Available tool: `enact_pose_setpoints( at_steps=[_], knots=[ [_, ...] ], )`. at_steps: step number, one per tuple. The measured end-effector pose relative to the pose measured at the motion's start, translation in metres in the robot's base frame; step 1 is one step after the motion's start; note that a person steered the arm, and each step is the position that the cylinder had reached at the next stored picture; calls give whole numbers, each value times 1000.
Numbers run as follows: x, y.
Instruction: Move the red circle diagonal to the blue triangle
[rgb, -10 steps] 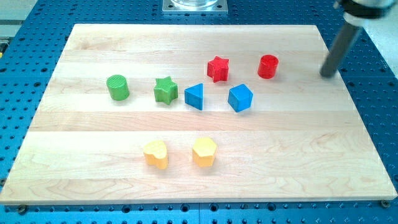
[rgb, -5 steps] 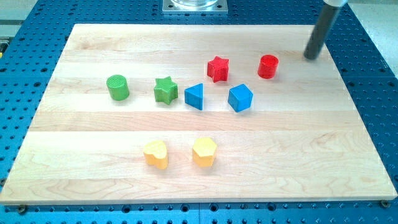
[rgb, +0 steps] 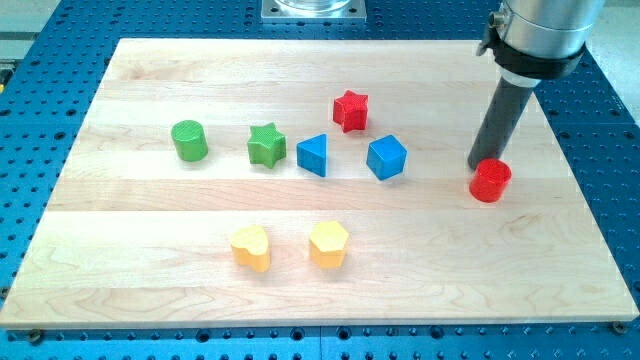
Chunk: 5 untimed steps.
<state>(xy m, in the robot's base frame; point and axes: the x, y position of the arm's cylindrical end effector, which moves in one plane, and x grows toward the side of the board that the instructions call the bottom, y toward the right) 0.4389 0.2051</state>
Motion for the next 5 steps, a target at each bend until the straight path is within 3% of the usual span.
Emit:
enact_pose_setpoints(
  at_steps=[1,3,4,5],
  knots=[
    [2,48],
    [36,-15],
    [12,-18],
    [39,-51]
  ],
)
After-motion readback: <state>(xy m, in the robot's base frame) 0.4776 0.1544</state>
